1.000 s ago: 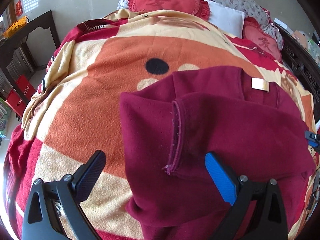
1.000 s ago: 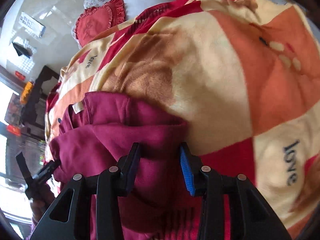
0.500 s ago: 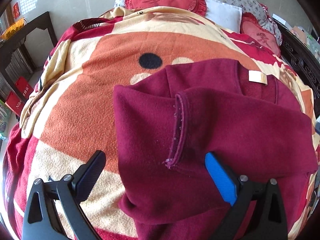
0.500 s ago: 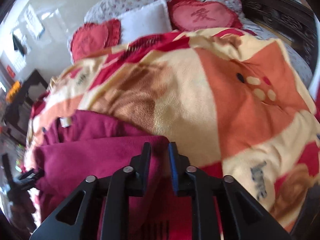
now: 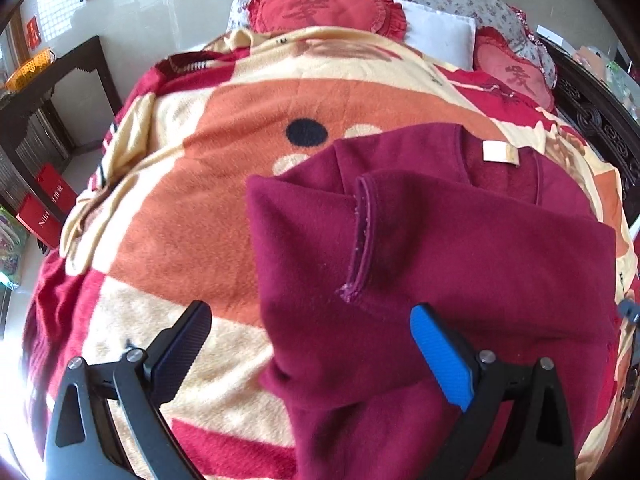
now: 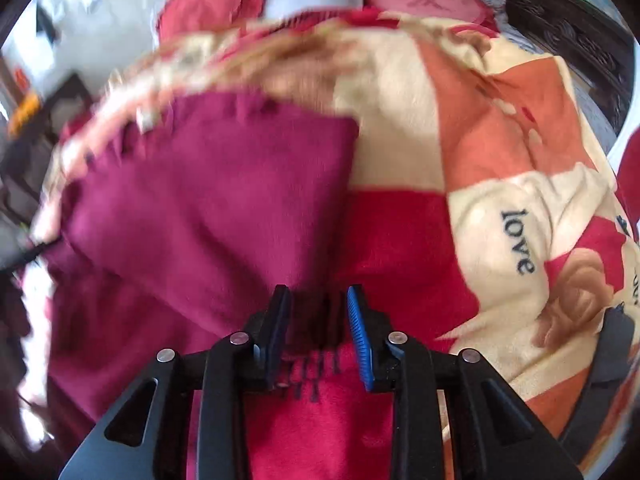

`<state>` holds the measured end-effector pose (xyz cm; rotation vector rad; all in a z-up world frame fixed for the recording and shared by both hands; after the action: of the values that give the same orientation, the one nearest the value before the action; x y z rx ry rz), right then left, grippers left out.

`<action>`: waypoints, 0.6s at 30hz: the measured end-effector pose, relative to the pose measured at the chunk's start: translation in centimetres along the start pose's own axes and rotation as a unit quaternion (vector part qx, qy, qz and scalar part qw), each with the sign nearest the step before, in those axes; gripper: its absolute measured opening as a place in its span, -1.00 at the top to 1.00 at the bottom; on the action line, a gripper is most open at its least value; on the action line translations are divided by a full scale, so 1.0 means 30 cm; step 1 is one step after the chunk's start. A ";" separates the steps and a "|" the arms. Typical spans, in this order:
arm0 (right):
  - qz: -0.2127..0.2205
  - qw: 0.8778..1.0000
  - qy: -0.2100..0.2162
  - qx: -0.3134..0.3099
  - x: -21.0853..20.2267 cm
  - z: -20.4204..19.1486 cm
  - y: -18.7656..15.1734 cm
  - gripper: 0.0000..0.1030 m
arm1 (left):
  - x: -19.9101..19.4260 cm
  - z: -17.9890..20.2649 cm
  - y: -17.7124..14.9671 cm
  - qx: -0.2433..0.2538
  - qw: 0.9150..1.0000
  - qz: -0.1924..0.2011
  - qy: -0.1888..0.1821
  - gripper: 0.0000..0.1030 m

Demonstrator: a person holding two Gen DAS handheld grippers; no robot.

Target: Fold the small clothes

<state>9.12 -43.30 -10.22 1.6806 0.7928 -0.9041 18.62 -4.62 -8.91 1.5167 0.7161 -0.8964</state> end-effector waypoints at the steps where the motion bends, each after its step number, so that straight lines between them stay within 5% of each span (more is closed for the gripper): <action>1: 0.016 1.000 0.004 0.007 -0.025 0.003 0.014 0.79 | -0.002 -0.003 0.001 -0.003 1.000 0.001 -0.001 -0.97; 6: 0.030 0.999 0.019 0.039 -0.026 -0.018 0.073 0.69 | 0.018 -0.014 0.002 -0.024 1.000 -0.007 -0.003 -0.97; 10: 0.036 0.999 0.032 0.001 -0.002 -0.108 0.081 0.69 | 0.055 -0.016 0.002 -0.027 0.999 -0.015 0.005 -0.97; 14: -0.013 0.999 -0.031 -0.027 0.136 -0.119 0.067 0.69 | 0.078 -0.018 0.001 -0.035 0.999 -0.024 0.003 -0.97; 18: -0.007 0.999 -0.027 -0.023 0.091 -0.123 0.061 0.69 | 0.054 -0.017 -0.004 -0.030 0.999 -0.019 0.004 -0.97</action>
<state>12.72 -40.02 -11.00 1.6061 0.7849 -0.9312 19.43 -4.16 -10.34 1.4593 0.7733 -0.8908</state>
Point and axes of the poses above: each gripper's, at about its wrist camera, not at the fingertips, and x roughly the way its jaws point, z to its right, y to its top, the point moved 5 cm from there along x, roughly the way its jaws point, and after that the axes turned 3 degrees about x, right-handed, at the moved point
